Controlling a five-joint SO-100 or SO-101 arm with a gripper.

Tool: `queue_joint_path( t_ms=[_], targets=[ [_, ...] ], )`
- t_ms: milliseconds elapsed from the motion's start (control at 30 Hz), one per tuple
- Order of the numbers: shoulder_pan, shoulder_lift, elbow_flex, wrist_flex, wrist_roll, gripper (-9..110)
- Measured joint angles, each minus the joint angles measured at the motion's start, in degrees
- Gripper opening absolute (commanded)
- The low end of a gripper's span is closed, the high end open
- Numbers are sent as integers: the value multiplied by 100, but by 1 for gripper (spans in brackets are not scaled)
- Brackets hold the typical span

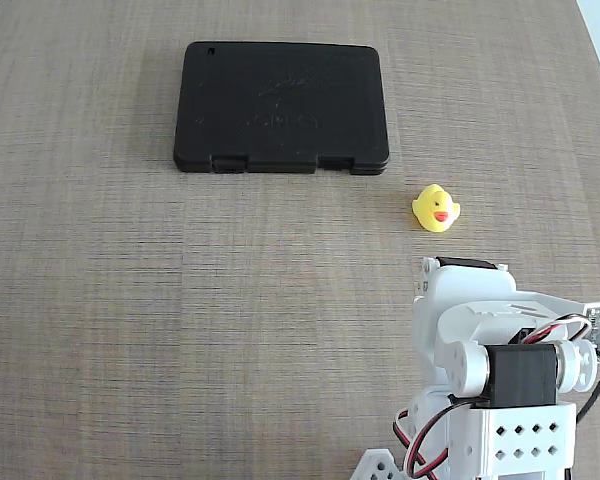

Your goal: Grasp a duck and put it on the black surface.

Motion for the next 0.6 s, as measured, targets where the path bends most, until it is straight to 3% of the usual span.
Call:
queue_joint_path(
  t_ms=[600],
  targets=[
    [387,0,0,0,9,0]
  ],
)
